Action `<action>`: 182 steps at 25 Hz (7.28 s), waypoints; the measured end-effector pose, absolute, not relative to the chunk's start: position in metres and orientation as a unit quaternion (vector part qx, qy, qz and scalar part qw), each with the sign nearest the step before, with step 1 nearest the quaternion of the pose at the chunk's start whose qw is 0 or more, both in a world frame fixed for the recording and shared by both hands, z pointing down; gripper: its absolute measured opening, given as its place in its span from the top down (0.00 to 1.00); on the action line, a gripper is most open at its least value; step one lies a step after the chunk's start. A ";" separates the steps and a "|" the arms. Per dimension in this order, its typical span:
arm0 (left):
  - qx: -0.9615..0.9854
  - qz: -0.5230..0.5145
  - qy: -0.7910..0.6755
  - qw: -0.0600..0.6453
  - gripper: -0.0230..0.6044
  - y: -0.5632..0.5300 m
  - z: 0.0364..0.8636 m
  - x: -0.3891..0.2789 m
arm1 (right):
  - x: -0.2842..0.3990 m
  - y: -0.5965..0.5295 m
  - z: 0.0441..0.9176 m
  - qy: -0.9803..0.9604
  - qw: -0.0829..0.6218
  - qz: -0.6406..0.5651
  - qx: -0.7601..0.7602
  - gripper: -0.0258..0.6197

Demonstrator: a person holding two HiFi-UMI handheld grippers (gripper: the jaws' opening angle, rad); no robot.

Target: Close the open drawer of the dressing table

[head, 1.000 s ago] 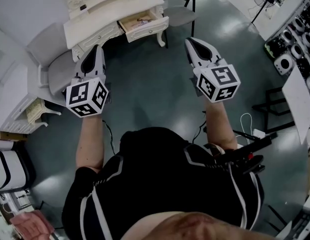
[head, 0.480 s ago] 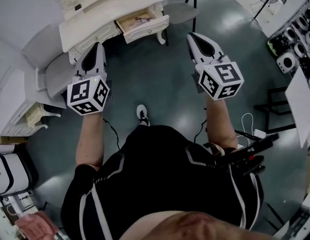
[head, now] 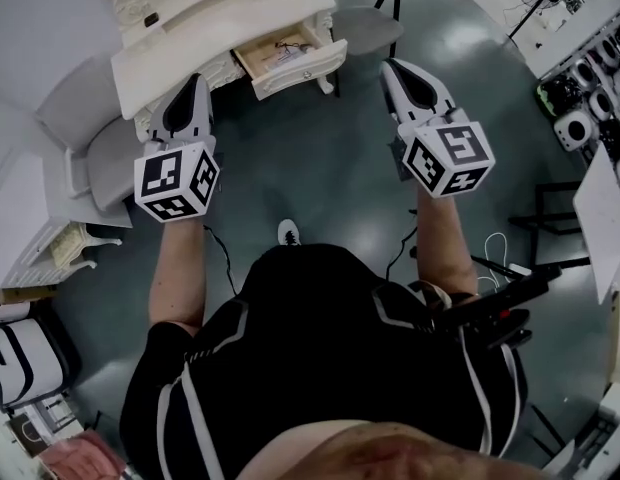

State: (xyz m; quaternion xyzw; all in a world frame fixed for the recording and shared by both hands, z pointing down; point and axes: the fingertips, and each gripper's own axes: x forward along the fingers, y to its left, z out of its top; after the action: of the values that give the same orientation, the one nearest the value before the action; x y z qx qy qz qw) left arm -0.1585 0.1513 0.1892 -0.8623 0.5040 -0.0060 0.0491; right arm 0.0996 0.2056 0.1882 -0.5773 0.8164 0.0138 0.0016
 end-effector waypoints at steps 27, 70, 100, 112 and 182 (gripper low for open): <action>-0.869 -0.004 0.495 0.004 0.96 -0.033 0.233 -0.199 | 0.061 0.016 0.211 0.812 -0.031 0.000 -0.582 0.95; -0.766 -0.080 0.638 -0.012 0.96 -0.208 0.320 -0.064 | 0.170 -0.270 0.294 0.915 -0.052 -0.038 -0.398 0.95; -0.737 -0.318 0.552 -0.226 0.96 -0.155 0.661 -0.069 | 0.159 -0.207 0.664 0.856 -0.331 -0.208 -0.339 0.95; -0.734 -0.346 0.528 -0.251 0.96 -0.163 0.707 -0.071 | 0.168 -0.199 0.712 0.820 -0.377 -0.241 -0.358 0.95; -0.717 -0.364 0.519 -0.289 0.96 -0.321 0.724 -0.127 | 0.109 -0.360 0.735 0.778 -0.366 -0.320 -0.398 0.95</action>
State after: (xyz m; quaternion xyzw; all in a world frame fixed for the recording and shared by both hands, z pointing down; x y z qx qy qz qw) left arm -0.1266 -0.3205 0.7240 -0.7172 0.5195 -0.3636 -0.2891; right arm 0.1089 -0.3601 0.7348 -0.3981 0.7777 -0.3200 -0.3664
